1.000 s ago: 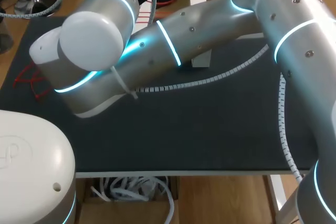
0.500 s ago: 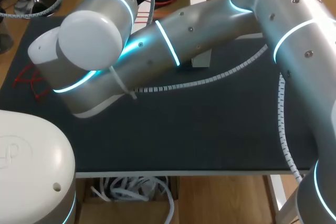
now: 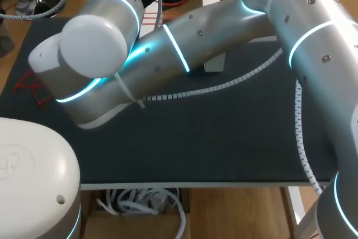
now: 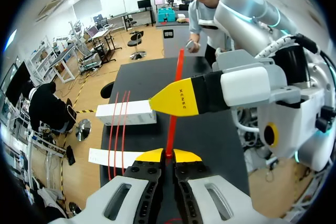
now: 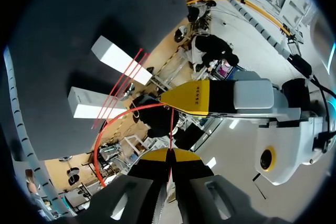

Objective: Grab the tape and strap the tape.

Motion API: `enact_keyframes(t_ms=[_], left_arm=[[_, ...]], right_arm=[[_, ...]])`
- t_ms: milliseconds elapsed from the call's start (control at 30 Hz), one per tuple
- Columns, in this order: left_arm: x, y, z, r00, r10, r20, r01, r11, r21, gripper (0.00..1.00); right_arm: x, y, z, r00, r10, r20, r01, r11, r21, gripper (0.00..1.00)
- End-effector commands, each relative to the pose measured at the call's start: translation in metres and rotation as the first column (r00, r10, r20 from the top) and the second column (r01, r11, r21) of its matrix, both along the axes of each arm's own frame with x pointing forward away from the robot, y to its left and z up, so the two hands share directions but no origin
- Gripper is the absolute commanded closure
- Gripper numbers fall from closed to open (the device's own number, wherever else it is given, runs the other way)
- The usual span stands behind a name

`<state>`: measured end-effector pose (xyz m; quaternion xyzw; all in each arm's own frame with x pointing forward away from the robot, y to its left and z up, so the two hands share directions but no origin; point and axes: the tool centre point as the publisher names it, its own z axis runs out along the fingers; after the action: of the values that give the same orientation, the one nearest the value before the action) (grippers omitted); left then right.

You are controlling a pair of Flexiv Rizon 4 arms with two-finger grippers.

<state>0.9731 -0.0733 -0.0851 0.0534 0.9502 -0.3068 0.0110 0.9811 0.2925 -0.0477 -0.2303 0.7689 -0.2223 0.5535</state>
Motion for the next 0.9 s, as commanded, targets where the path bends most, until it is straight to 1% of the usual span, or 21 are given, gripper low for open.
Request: enact_keyframes(t_ms=[33,567,900], left_arm=[[0.001,0.0,0.001,1.0,-0.002,-0.003,0.002,1.0,0.003,1.0],[0.001,0.0,0.001,1.0,-0.002,-0.003,0.002,1.0,0.003,1.0],[0.001,0.0,0.001,1.0,-0.002,-0.003,0.002,1.0,0.003,1.0]], right_arm=[[0.001,0.005,-0.001,1.0,-0.008,-0.002,0.008,1.0,-0.006,1.0],[0.005,0.016,-0.004,1.0,-0.017,-0.014,0.017,1.0,-0.014,1.0],[0.002,0.008,0.004,1.0,-0.009,-0.003,0.009,1.0,0.001,1.0]])
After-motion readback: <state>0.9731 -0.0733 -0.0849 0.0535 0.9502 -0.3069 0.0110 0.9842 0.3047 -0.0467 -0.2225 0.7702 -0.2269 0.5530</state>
